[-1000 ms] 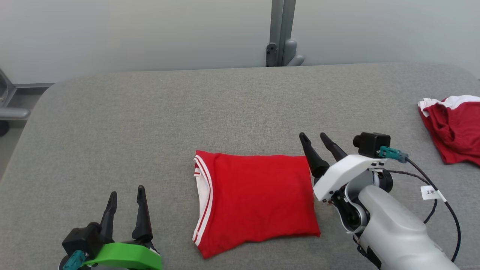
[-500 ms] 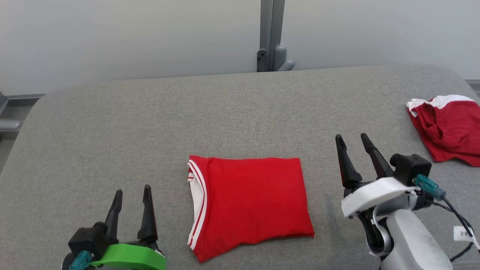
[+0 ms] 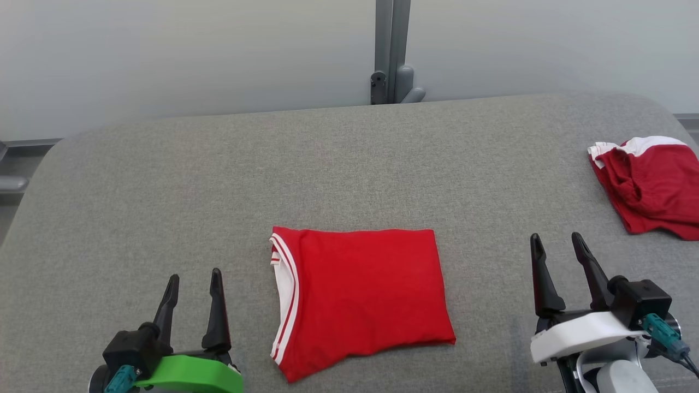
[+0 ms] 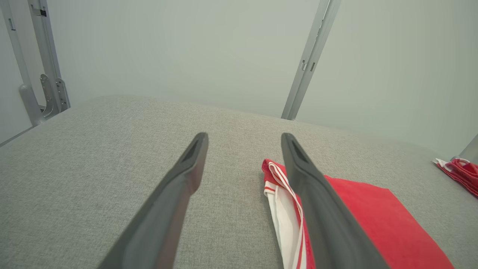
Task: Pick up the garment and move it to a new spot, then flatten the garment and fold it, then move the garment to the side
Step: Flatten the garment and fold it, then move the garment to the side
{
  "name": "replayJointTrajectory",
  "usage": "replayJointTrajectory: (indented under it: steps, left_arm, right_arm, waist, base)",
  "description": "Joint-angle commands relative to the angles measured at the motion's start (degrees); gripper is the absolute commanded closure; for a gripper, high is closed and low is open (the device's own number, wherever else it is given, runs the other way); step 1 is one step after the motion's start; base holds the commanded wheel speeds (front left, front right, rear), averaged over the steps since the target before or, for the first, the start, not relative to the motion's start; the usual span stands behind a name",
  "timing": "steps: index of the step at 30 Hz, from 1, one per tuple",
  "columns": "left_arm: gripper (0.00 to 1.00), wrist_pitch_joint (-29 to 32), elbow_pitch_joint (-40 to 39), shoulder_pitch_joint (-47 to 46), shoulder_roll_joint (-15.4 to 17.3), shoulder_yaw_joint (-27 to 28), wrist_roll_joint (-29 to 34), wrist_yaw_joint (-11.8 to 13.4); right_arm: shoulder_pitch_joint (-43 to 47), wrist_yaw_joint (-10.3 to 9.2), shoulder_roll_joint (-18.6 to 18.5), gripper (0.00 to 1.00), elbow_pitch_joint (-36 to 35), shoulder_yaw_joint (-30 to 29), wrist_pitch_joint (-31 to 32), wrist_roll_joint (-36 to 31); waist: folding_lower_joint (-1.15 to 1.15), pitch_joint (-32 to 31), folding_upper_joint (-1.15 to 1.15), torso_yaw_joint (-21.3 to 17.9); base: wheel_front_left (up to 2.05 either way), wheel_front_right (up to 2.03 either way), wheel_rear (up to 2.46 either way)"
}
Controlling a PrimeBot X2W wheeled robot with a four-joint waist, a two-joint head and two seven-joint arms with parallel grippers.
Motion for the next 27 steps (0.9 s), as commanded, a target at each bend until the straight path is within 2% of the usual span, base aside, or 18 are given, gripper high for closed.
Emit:
replayJointTrajectory:
  steps: [1, 12, 20, 24, 27]
  left_arm:
    - [0.00, -0.14, -0.12, 0.49, 0.10, -0.01, 0.55, 0.19]
    - [0.00, -0.14, 0.46, 0.36, 0.10, 0.58, 1.62, -0.07]
    - [0.00, -0.14, 0.13, -0.08, 0.09, 0.39, 1.27, 0.24]
    - [0.00, -0.14, 0.18, -0.48, 0.09, 0.39, 1.09, 0.34]
    - [0.00, -0.14, 0.40, -0.54, 0.10, 0.13, 0.88, 0.45]
  right_arm:
    - [1.04, 0.01, -0.03, 0.00, -0.45, -0.03, -0.16, -0.11]
    - [2.45, 0.00, -0.01, 0.00, -0.22, -0.48, -0.16, 0.57]
    - [0.93, 0.01, -0.04, 0.00, 2.43, 1.59, 0.06, -1.15]
    - [-1.30, 0.01, -0.02, 0.00, 6.14, 3.27, 3.55, -1.76]
    - [-3.65, 0.00, -1.01, 0.00, 9.82, 5.66, 8.48, -1.05]
  waist:
    - [0.00, 0.05, 0.57, -0.07]
    - [0.00, 0.16, 0.57, 0.20]
    - [0.00, 0.30, 0.57, 1.33]
    - [0.00, 0.54, 0.57, 2.44]
    - [0.00, 0.67, 0.57, 3.44]
  base:
    - [0.00, 0.00, 0.00]
    - [0.00, 0.00, 0.00]
    - [0.00, 0.00, 0.00]
    - [0.00, 0.00, 0.00]
    - [0.00, 0.00, 0.00]
